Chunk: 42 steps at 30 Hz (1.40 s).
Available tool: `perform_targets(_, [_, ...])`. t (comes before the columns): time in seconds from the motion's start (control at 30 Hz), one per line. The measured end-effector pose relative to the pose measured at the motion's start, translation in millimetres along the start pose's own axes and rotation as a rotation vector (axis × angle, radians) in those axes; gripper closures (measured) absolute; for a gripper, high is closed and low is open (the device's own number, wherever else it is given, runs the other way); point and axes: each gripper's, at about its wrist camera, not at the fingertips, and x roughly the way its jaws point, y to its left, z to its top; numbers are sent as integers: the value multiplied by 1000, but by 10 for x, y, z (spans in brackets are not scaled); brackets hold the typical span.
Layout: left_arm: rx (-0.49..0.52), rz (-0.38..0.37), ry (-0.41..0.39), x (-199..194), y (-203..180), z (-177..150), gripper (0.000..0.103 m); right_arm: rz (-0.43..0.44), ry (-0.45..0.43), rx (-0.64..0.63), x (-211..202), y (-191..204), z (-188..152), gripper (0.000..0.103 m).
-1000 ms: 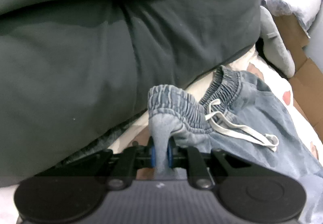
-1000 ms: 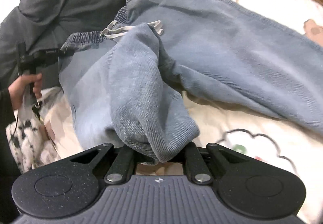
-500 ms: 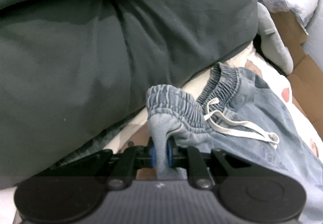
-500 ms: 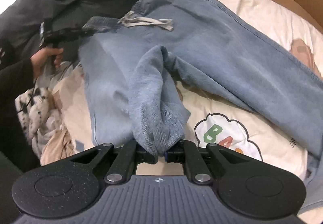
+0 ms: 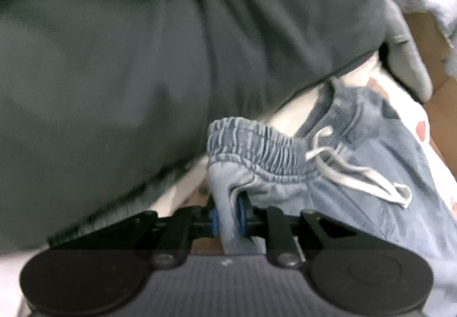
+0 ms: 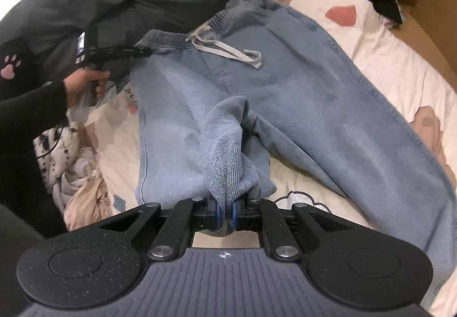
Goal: Fold clothes
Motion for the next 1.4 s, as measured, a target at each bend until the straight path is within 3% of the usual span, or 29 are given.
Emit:
perform_targets(0.13, [-24,16,-6,-77,8,-161,67,-12,-22,22,412,-189,-7,94])
perform_targets(0.2, [-30,22,-23,-165,4,-245,46,7,-54,68,574,-332,-9,90])
perform_targets(0.37, [-65,27,-1,-346,-3,-464,45,-3,-127,236,823,-654,-87,71])
perform_targets(0.43, [-95,11,1,-454,-12,-580,44,-11,-158,290,828,-685,-186,55])
perform_targets(0.6, [-146,-82,0,-777,-212,-897,43,-3,-227,383,791,-696,-438,47])
perform_targets(0.7, [-154,-131,16,-910,-396,-1093,32,17,-245,424,775,-695,-546,45])
perform_targets(1.0, [-181,-265,141,-1008,-991,-1627,33,38,-269,489,805,-565,-844,38])
perform_targets(1.13, [-119,-345,207,-968,-1343,-1828,33,30,-257,520,933,-506,-984,38])
perform_targets(1.3, [-45,-304,287,-845,-1551,-1984,33,44,-268,542,1000,-492,-1060,39])
perform_targets(1.37, [-49,-285,300,-812,-1559,-2015,33,49,-272,537,1018,-499,-1066,42])
perform_targets(1.4, [-50,-277,313,-787,-1559,-2033,33,49,-274,533,1023,-508,-1060,51])
